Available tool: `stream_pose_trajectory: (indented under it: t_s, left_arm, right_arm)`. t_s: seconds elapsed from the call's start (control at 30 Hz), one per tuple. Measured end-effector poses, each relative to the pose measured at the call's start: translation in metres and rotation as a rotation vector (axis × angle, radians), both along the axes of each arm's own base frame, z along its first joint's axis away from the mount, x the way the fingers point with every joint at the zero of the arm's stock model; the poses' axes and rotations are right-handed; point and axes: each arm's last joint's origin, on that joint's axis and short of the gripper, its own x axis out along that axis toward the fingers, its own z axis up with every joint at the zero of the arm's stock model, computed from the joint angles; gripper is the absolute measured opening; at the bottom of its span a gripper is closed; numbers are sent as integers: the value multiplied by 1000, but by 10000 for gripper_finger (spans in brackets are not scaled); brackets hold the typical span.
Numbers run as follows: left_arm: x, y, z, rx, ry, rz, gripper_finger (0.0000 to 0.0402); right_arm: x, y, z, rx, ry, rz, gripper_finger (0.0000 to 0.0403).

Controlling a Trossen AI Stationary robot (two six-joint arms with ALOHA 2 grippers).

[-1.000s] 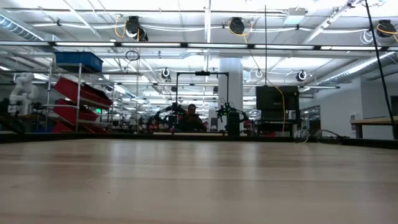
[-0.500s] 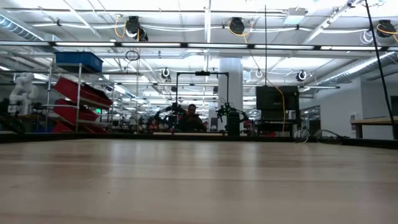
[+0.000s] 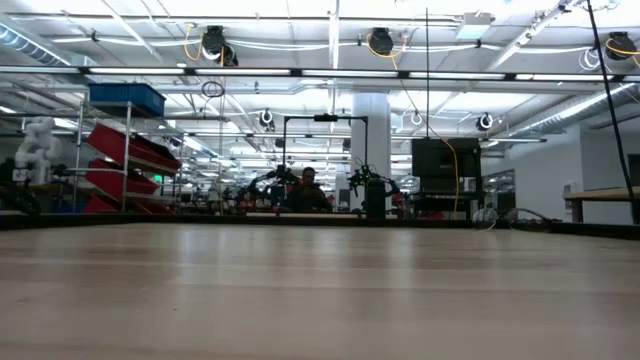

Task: Coil cords
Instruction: Uncoil the black wire from the black spool

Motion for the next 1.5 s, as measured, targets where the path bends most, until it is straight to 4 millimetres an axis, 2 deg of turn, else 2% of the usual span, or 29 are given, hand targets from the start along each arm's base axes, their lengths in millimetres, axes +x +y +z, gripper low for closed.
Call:
stream_pose_trajectory:
  t_s: [0.1, 0.3, 0.6, 0.7, 0.93, 1.07, 1.2, 1.5]
  left_arm:
    - [0, 0, 0, -5, -2, 2, 0]
    - [0, 0, 0, -6, -2, 3, 0]
    - [0, 0, 0, -5, -1, 3, 10]
    - [-1, -1, 0, 9, -2, 33, 37]
    - [-8, -8, 1, 74, -11, 122, 128]
    - [-12, -8, 5, 70, -20, 139, 161]
    - [-16, -14, 6, 63, -25, 122, 168]
    - [-21, -20, 2, 6, 0, 132, 169]
  right_arm:
    - [0, 0, 0, -1, -1, -1, 87]
    - [0, 0, 0, -25, -4, 2, 8]
    - [0, -1, 0, -23, -3, -5, 1]
    - [0, -1, 0, -22, -3, -20, 1]
    - [-4, -6, 0, -25, 25, -74, 0]
    - [-8, -9, 4, -17, 30, -93, 0]
    - [-13, -13, 5, -26, 48, -123, 0]
    - [-28, -20, 26, -10, -11, -77, 0]
